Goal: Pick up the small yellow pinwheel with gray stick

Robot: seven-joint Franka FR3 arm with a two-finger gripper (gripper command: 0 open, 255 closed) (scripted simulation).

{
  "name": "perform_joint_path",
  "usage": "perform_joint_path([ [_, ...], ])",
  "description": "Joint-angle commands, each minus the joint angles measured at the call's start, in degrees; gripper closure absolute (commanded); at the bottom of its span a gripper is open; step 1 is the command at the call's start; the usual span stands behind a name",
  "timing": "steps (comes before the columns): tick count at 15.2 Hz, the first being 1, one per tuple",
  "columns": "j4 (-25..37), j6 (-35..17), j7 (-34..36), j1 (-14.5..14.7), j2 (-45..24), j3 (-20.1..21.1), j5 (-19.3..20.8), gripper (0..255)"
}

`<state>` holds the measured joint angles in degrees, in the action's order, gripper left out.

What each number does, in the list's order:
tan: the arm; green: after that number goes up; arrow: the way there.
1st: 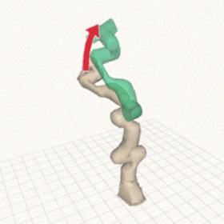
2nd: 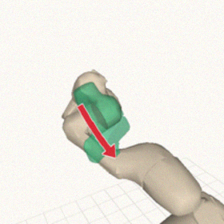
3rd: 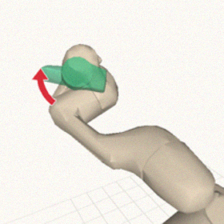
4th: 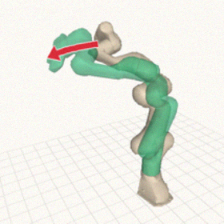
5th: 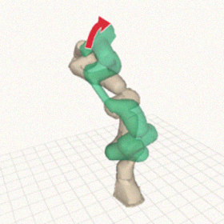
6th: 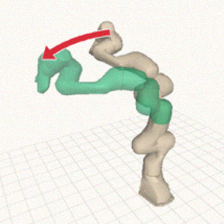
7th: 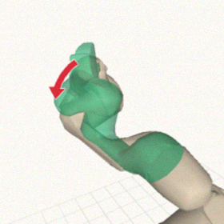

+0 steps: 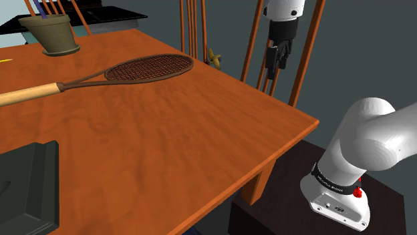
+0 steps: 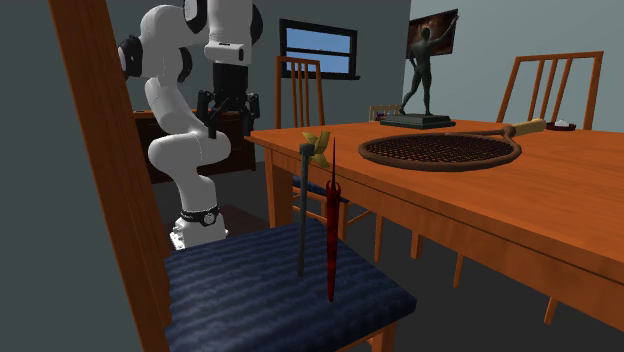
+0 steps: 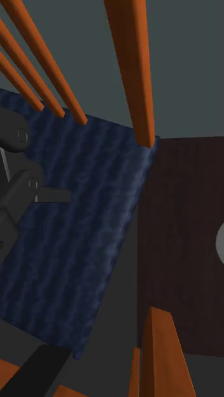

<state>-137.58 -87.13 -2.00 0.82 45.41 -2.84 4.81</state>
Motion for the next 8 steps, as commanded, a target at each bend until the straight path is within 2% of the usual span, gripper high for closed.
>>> perform_joint_path([
  [1, 0.0, 0.0, 0.0, 0.0, 0.0, 0.0, 0.0, 0],
  [8, 12.6, -4.3, 0.7, 0.7, -16.3, -0.4, -1.9, 0],
])
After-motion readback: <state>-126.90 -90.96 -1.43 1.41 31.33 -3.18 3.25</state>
